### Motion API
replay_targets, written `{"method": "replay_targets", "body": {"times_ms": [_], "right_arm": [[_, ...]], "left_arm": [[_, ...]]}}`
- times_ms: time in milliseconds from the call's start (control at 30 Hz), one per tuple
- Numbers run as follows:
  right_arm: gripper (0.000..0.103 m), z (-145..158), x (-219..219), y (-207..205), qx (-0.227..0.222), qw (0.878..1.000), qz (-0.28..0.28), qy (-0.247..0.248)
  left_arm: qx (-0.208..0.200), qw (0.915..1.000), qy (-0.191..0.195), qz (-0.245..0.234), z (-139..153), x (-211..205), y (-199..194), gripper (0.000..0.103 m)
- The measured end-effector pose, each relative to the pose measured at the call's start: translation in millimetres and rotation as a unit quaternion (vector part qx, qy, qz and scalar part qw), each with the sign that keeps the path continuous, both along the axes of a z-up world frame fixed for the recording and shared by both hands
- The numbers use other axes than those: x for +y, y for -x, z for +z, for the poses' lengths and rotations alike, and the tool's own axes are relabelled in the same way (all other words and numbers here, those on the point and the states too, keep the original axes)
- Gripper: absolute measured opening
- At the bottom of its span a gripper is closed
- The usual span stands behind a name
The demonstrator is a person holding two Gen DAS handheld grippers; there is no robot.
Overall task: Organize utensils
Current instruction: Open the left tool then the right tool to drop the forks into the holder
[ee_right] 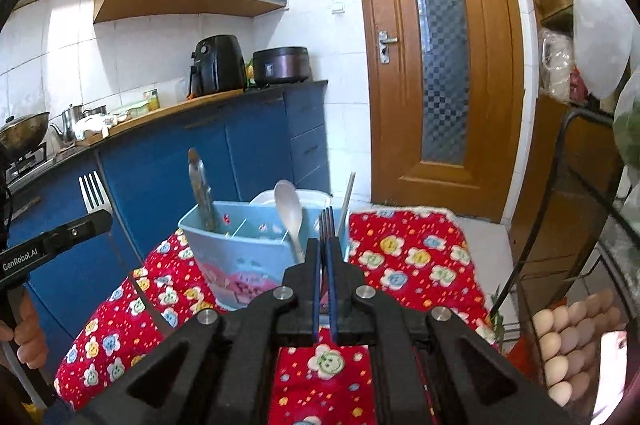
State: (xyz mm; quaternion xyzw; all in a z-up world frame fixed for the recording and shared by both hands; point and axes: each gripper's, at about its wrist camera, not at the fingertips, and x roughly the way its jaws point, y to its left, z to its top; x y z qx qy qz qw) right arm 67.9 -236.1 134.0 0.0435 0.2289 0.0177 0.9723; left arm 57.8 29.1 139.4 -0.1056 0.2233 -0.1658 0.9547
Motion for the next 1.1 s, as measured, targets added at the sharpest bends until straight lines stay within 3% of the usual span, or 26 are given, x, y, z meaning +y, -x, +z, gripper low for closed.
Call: {"method": "replay_targets", "body": {"times_ms": [600,900,1100], "right_arm": [[0.004,55,-20,-27,-0.033,0.997,-0.047,0.043],[0.004,81,-28,-53,-0.052,0.992,-0.076,0.083],[0.004,76,-28,-76,-0.044,0.992,-0.081,0.084]], "left_arm": [[-0.065,0.9969,-0.033,0.031,74,-8,-44,0.001],[-0.062,0.9963,-0.038,0.046,78,-10,-75,0.001],[-0.053,0.9965,-0.046,0.045,70,-14,-90,0.001]]}}
